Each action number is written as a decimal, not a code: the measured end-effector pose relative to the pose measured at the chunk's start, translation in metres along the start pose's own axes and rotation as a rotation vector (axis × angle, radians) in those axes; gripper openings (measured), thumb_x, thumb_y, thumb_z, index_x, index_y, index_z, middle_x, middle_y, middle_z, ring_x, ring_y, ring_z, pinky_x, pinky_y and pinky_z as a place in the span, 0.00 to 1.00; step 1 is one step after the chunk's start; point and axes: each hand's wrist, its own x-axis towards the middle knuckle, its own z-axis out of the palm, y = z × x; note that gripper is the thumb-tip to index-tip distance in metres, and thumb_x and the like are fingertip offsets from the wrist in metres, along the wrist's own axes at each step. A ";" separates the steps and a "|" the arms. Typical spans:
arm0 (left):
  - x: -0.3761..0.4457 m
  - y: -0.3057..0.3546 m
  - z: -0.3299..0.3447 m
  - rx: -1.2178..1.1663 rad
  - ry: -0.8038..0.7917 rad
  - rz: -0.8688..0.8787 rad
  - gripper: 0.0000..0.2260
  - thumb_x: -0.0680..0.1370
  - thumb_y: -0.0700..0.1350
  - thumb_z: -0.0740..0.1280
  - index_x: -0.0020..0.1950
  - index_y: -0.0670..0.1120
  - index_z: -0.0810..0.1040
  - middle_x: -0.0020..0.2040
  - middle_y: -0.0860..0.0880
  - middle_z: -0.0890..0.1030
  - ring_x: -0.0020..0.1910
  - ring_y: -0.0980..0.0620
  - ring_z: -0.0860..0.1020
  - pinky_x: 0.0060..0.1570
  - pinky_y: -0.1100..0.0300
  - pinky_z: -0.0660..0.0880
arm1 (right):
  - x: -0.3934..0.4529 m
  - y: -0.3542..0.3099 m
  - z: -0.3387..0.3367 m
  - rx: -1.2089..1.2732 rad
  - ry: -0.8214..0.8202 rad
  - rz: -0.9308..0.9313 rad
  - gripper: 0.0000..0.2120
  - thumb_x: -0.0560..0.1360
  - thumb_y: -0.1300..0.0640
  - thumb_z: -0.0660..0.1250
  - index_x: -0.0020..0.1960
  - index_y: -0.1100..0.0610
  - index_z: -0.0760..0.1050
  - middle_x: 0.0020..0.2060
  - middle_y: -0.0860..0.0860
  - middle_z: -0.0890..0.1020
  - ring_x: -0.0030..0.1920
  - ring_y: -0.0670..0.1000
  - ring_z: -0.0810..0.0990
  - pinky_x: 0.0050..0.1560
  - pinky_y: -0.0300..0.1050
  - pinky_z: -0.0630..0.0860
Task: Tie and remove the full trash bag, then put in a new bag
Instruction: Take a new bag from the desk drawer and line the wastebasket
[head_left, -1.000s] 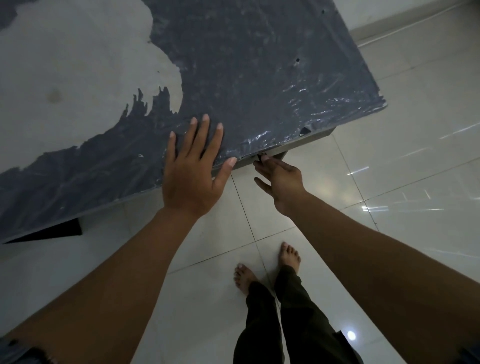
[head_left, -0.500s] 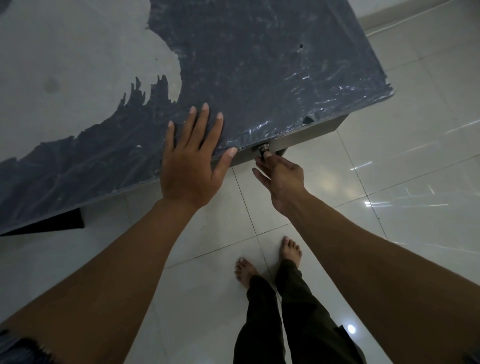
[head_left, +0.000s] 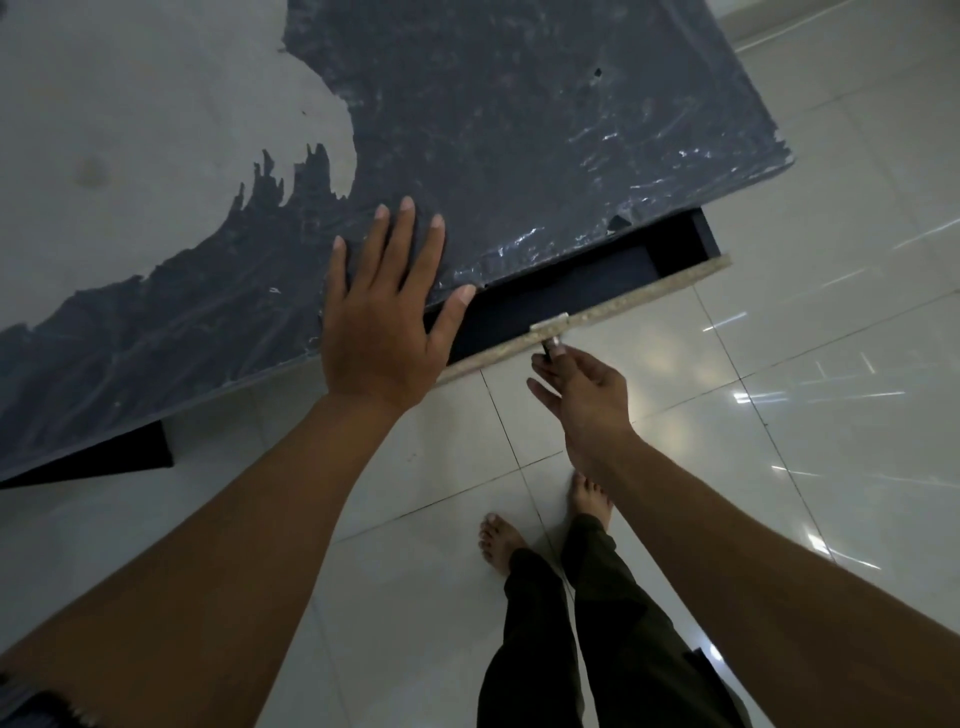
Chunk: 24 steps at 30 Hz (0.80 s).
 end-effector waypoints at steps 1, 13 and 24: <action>0.000 0.000 0.000 0.001 0.004 -0.002 0.28 0.83 0.61 0.51 0.79 0.47 0.61 0.80 0.45 0.61 0.79 0.45 0.58 0.76 0.41 0.54 | -0.004 0.005 -0.007 -0.020 0.016 0.002 0.06 0.81 0.60 0.65 0.54 0.60 0.79 0.48 0.56 0.84 0.53 0.51 0.84 0.51 0.44 0.83; -0.004 0.003 0.001 -0.020 -0.013 -0.028 0.28 0.83 0.61 0.49 0.80 0.49 0.60 0.80 0.46 0.59 0.80 0.47 0.55 0.77 0.42 0.51 | -0.012 0.012 -0.019 -0.597 0.113 -0.152 0.15 0.82 0.54 0.62 0.66 0.56 0.76 0.53 0.48 0.82 0.57 0.51 0.80 0.58 0.44 0.75; -0.048 0.026 -0.007 -0.174 0.025 0.131 0.28 0.81 0.58 0.62 0.76 0.44 0.67 0.78 0.42 0.64 0.79 0.42 0.59 0.75 0.37 0.53 | -0.025 -0.038 -0.010 -1.296 0.027 -1.045 0.22 0.75 0.44 0.68 0.64 0.54 0.76 0.58 0.52 0.81 0.59 0.53 0.77 0.55 0.48 0.75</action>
